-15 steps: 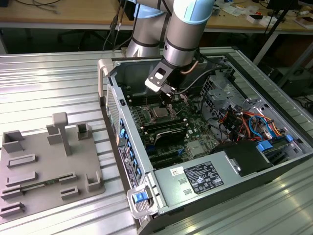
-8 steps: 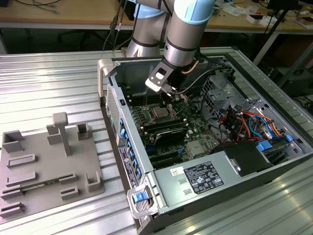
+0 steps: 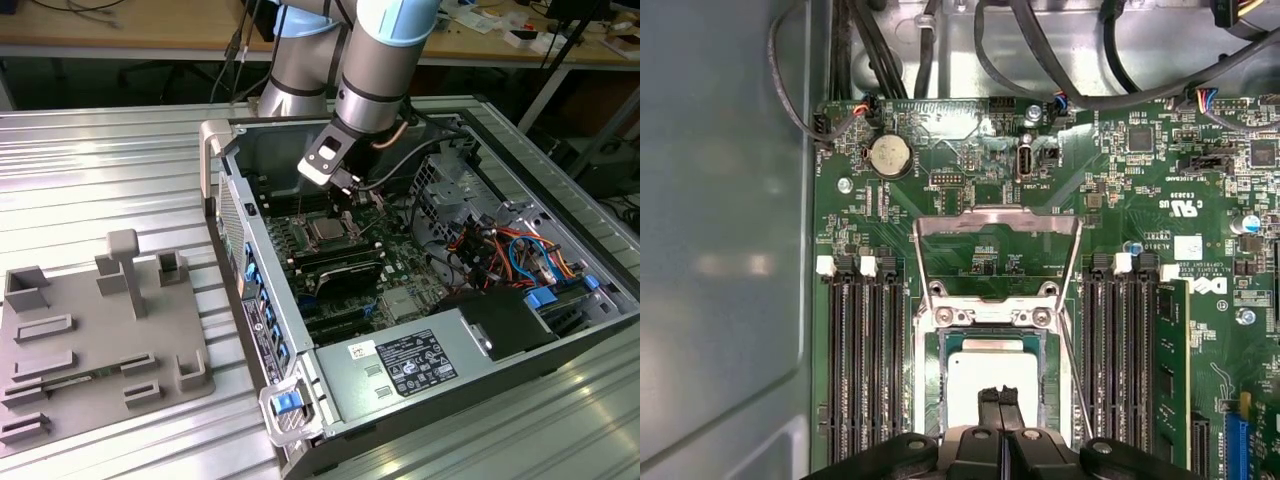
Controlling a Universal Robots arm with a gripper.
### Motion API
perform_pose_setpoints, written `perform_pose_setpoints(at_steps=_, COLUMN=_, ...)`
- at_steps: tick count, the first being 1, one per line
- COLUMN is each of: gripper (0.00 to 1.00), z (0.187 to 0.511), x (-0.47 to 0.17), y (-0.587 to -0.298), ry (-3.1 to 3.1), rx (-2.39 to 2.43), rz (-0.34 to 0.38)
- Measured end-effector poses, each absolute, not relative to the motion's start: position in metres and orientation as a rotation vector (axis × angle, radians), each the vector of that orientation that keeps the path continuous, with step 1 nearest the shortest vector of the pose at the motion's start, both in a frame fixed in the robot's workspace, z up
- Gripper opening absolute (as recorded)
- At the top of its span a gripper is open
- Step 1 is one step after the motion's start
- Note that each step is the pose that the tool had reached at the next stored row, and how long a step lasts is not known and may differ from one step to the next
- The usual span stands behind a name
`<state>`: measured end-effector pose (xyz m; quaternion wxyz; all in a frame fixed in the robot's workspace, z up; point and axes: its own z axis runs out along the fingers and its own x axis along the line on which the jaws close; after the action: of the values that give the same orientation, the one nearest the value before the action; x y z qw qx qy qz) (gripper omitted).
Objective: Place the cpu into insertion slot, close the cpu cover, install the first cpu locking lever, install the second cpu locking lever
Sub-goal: 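Close the cpu cover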
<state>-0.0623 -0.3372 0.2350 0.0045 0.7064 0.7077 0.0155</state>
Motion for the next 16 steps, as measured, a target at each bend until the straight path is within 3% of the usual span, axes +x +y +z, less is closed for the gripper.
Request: perform_pose_setpoints(at_steps=16, gripper=0.11, z=0.2393, x=-0.0623, y=-0.3372, ry=2.217, rx=2.213, rz=0.05)
